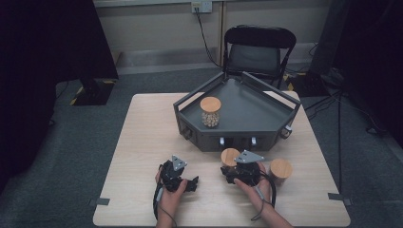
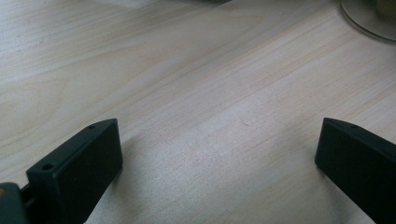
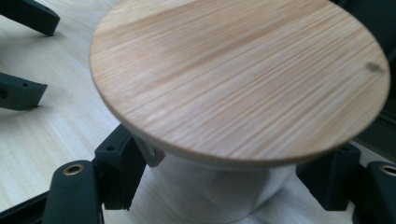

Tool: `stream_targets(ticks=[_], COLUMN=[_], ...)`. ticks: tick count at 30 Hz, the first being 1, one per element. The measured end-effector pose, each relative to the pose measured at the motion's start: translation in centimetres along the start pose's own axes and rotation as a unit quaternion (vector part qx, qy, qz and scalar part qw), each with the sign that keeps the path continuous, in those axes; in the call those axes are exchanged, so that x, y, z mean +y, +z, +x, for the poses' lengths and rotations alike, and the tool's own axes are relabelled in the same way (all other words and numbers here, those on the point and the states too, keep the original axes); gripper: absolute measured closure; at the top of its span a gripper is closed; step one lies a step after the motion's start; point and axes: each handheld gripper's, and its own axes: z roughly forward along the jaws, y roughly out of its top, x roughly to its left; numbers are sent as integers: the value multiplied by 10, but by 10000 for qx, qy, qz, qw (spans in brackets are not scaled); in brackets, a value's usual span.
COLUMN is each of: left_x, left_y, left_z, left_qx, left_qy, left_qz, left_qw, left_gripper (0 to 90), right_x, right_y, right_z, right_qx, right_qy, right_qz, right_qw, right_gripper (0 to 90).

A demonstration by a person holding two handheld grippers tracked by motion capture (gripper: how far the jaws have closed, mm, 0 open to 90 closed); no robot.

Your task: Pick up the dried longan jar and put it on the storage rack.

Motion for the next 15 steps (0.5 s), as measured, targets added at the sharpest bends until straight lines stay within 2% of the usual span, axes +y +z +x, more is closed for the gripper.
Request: stream_targets(ticks=[4,15], left_x=[0,0], left_y=[0,0], left_z=[0,0], left_qx=[0,1], left_qy=[10,9], left_qz=[2,3], left_qw=[10000,10000], left_gripper=[2,2], right_x=[2,15], right_y=[-2,-12], right_z=[1,2], right_qx=[0,287], right_qy=[-99,-341], right_qz=[4,43], right_qw=[10000,9990], right_gripper=[253,253])
